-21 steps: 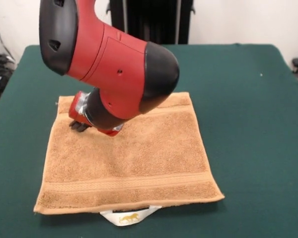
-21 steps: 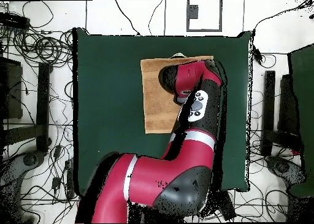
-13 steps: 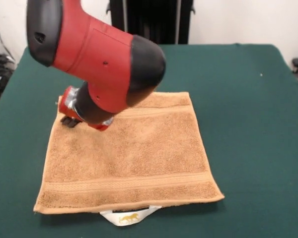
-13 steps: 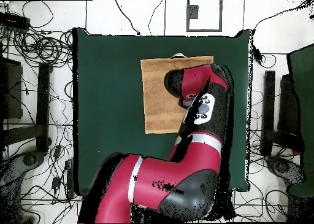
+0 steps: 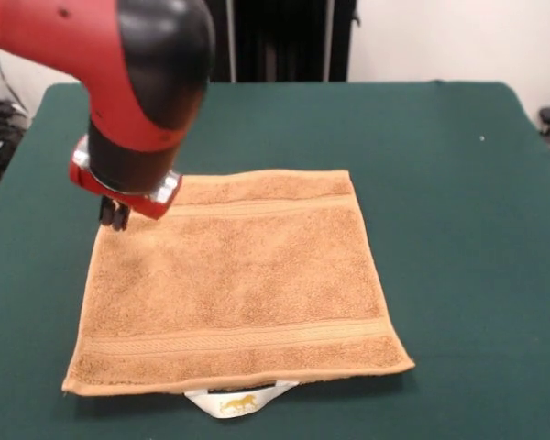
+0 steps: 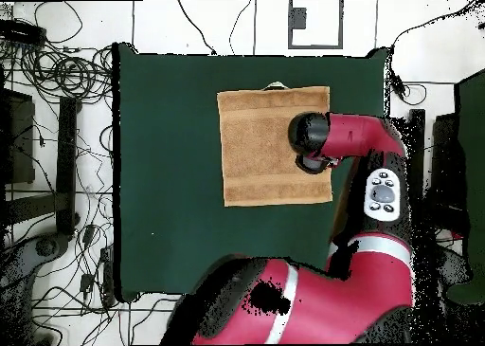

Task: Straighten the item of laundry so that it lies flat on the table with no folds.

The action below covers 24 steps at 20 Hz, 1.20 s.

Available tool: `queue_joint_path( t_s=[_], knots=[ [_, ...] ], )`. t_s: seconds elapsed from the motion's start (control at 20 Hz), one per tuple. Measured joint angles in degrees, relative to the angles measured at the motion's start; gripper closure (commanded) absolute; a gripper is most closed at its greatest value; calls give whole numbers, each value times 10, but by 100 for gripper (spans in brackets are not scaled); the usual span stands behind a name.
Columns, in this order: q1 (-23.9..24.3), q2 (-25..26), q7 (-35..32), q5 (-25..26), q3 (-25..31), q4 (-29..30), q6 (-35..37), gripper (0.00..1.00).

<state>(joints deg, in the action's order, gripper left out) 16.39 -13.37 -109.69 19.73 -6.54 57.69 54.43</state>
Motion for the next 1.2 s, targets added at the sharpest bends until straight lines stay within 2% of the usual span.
queue_joint_path(
  t_s=[0.35, 0.65, 1.2],
  knots=[
    [42, -65, 0, -18, 70, 22, 0, 100],
    [53, -100, 0, -18, 109, 23, 0, 100],
    [60, -116, 0, -17, 151, 30, -42, 100]
  ],
)
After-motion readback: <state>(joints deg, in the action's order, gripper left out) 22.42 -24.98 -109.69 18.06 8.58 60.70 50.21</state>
